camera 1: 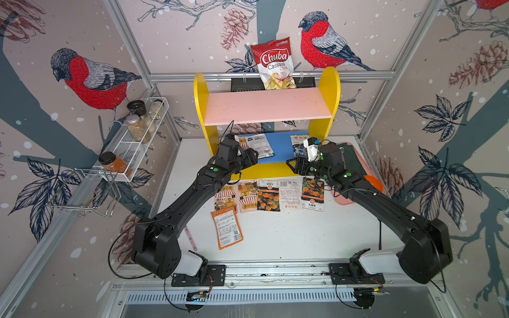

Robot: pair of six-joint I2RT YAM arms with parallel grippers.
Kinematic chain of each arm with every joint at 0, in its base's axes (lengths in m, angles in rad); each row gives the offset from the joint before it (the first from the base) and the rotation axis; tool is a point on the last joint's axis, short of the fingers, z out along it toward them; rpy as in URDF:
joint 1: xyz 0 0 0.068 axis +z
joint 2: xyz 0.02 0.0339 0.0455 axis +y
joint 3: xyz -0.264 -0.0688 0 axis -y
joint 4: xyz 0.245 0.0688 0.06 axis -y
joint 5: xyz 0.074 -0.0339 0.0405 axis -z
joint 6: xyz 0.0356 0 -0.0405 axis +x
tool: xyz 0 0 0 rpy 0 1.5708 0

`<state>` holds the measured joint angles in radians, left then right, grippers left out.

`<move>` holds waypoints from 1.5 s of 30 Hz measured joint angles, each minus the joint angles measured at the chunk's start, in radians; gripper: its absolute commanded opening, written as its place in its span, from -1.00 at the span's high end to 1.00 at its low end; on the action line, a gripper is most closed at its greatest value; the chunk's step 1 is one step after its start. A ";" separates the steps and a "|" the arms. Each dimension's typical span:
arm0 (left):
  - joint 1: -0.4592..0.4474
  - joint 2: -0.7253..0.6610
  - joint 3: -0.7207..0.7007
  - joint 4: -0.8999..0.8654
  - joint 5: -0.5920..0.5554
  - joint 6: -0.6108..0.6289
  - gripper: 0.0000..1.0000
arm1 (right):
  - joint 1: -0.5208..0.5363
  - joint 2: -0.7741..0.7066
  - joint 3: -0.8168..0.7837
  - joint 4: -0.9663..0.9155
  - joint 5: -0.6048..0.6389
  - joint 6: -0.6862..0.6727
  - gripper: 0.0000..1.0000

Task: Take the seed bag off the shelf
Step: Pick up the seed packet from the shelf.

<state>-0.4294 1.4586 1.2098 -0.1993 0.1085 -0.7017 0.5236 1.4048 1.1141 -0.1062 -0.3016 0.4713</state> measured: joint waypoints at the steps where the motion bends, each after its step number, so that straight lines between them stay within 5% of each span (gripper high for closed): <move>1: 0.002 0.019 0.012 -0.001 0.003 -0.002 -0.39 | -0.004 0.026 0.021 0.001 -0.012 0.000 -0.12; 7: 0.015 0.124 0.081 -0.019 0.034 -0.009 -0.22 | -0.034 0.159 0.122 0.010 -0.054 0.008 0.08; 23: 0.035 0.233 0.153 -0.042 0.036 -0.006 -0.01 | -0.050 0.437 0.324 0.042 -0.089 0.055 0.18; 45: 0.036 0.319 0.211 -0.074 0.019 0.002 0.26 | -0.009 0.551 0.464 -0.060 -0.006 0.029 0.20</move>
<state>-0.3935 1.7779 1.4212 -0.2729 0.1276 -0.7002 0.5144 1.9556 1.5784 -0.1658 -0.3073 0.4999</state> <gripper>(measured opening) 0.377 0.405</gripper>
